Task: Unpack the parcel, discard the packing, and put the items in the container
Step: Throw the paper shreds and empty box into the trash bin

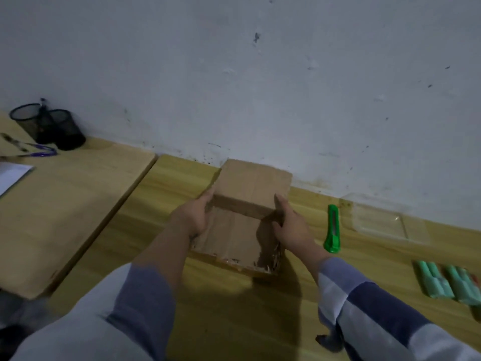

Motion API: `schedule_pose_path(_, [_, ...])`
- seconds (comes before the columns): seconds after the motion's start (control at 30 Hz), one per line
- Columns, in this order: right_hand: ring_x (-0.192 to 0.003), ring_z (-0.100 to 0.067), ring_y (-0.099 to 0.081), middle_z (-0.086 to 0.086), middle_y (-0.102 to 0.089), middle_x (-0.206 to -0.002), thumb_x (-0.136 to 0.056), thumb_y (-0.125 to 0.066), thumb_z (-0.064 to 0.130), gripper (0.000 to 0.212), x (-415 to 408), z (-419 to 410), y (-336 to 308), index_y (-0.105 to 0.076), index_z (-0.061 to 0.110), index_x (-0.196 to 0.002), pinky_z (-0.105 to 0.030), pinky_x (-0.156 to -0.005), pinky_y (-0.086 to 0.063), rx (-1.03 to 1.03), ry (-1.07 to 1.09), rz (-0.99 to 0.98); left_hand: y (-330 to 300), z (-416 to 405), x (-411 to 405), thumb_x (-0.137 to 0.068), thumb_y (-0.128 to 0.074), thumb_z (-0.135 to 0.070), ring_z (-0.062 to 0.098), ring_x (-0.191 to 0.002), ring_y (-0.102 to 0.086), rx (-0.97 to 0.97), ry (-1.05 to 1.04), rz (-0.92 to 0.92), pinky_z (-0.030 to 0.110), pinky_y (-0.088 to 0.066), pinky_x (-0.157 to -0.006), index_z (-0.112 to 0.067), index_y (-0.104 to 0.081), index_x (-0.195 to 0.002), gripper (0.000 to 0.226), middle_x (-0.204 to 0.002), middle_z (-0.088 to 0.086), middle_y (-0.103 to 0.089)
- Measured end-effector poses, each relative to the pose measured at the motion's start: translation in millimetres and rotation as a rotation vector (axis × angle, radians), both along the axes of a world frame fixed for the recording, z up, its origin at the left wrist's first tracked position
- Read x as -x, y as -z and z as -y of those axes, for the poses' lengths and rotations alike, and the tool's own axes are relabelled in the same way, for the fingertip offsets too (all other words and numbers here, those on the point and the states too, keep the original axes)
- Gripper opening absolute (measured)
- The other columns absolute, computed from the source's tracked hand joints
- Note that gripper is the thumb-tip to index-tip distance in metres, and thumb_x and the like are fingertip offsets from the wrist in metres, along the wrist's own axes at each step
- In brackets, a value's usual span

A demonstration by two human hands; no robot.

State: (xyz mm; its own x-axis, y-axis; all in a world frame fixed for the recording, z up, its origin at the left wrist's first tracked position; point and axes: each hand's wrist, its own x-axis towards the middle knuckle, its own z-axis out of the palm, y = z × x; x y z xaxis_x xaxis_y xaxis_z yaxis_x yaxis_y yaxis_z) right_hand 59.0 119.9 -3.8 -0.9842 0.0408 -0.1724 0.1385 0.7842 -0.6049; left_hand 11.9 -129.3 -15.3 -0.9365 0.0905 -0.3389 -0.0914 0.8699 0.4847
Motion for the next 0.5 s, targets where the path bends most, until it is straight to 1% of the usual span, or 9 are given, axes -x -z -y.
schedule_pose_path(0.03, [-0.099, -0.033, -0.062, -0.016, -0.062, -0.118, -0.09, -0.051, 0.01, 0.07, 0.8, 0.4, -0.9, -0.017, 0.03, -0.148, -0.025, -0.068, -0.04, 0.004, 0.001, 0.004, -0.7, 1.8, 1.7, -0.091, -0.048, -0.016, 0.027, -0.11, -0.062, -0.027, 0.014, 0.004, 0.046, -0.054, -0.088, -0.076, 0.007, -0.127, 0.089, -0.126, 0.007, -0.063])
schedule_pose_path(0.07, [-0.101, -0.033, -0.062, -0.016, -0.062, -0.12, -0.09, -0.05, 0.009, 0.07, 1.4, 0.9, -2.4, -0.018, 0.031, -0.148, -0.025, -0.069, -0.04, 0.007, 0.006, 0.013, 0.5, 4.5, 4.3, -0.09, -0.049, -0.012, 0.026, -0.108, -0.063, -0.045, 0.035, -0.001, 0.046, -0.056, -0.085, -0.078, 0.009, -0.123, 0.094, -0.127, 0.006, -0.062])
schedule_pose_path(0.13, [-0.11, -0.033, -0.058, -0.014, -0.058, -0.128, -0.091, -0.048, 0.005, 0.069, -0.6, 4.2, -6.8, -0.02, 0.031, -0.148, -0.027, -0.077, -0.044, 0.012, 0.036, 0.025, -4.1, 7.1, 7.9, -0.089, -0.049, -0.005, 0.023, -0.097, -0.064, -0.048, 0.08, -0.031, 0.041, -0.058, -0.077, -0.068, 0.007, -0.134, 0.096, -0.13, 0.004, -0.059])
schedule_pose_path(0.17, [-0.117, -0.033, -0.055, -0.013, -0.055, -0.134, -0.091, -0.047, 0.004, 0.068, -4.3, 6.7, -8.9, -0.022, 0.03, -0.148, -0.029, -0.085, -0.046, 0.022, 0.06, 0.017, -6.3, 7.3, 8.6, -0.089, -0.048, -0.003, 0.021, -0.095, -0.063, -0.037, 0.098, -0.045, 0.038, -0.057, -0.075, -0.061, 0.004, -0.14, 0.093, -0.133, 0.005, -0.055])
schedule_pose_path(0.23, [-0.127, -0.031, -0.048, -0.01, -0.048, -0.142, -0.09, -0.046, -0.001, 0.067, -16.3, 12.7, -12.6, -0.027, 0.028, -0.146, -0.029, -0.097, -0.042, 0.065, 0.126, -0.019, -8.2, 6.2, 8.7, -0.091, -0.047, -0.001, 0.024, -0.107, -0.057, -0.049, 0.128, -0.063, 0.031, -0.053, -0.075, -0.056, 0.0, -0.144, 0.089, -0.146, 0.007, -0.041])
schedule_pose_path(0.3, [-0.129, -0.03, -0.046, -0.009, -0.047, -0.143, -0.089, -0.045, -0.003, 0.067, -32.6, 18.9, -16.6, -0.028, 0.027, -0.146, -0.027, -0.097, -0.04, 0.082, 0.196, -0.057, -11.3, 6.0, 5.8, -0.092, -0.047, 0.001, 0.029, -0.125, -0.047, -0.095, 0.173, -0.076, 0.026, -0.049, -0.079, -0.057, -0.001, -0.143, 0.09, -0.154, 0.007, -0.028])
schedule_pose_path(0.33, [-0.129, -0.03, -0.047, -0.009, -0.048, -0.143, -0.089, -0.045, -0.004, 0.067, -40.9, 21.9, -18.4, -0.028, 0.027, -0.146, -0.026, -0.096, -0.04, 0.082, 0.23, -0.083, -13.5, 6.2, 4.8, -0.092, -0.047, 0.0, 0.031, -0.129, -0.043, -0.128, 0.203, -0.092, 0.029, -0.05, -0.085, -0.06, 0.0, -0.142, 0.09, -0.154, 0.007, -0.028])
schedule_pose_path(0.43, [-0.126, -0.03, -0.05, -0.011, -0.05, -0.14, -0.088, -0.045, -0.006, 0.068, -66.3, 28.0, -24.6, -0.03, 0.027, -0.145, -0.02, -0.091, -0.038, 0.096, 0.359, -0.165, -22.7, 2.7, 0.7, -0.095, -0.044, -0.007, 0.031, -0.133, -0.039, -0.192, 0.323, -0.148, 0.046, -0.043, -0.105, -0.071, 0.005, -0.132, 0.089, -0.153, 0.009, -0.03])
schedule_pose_path(0.5, [-0.123, -0.03, -0.052, -0.011, -0.051, -0.14, -0.088, -0.044, -0.008, 0.069, -85.4, 28.1, -30.4, -0.029, 0.026, -0.146, -0.015, -0.084, -0.036, 0.095, 0.445, -0.192, -30.3, -5.3, -5.3, -0.096, -0.043, -0.009, 0.03, -0.133, -0.039, -0.222, 0.383, -0.173, 0.047, -0.041, -0.107, -0.066, 0.003, -0.137, 0.084, -0.152, 0.009, -0.03])
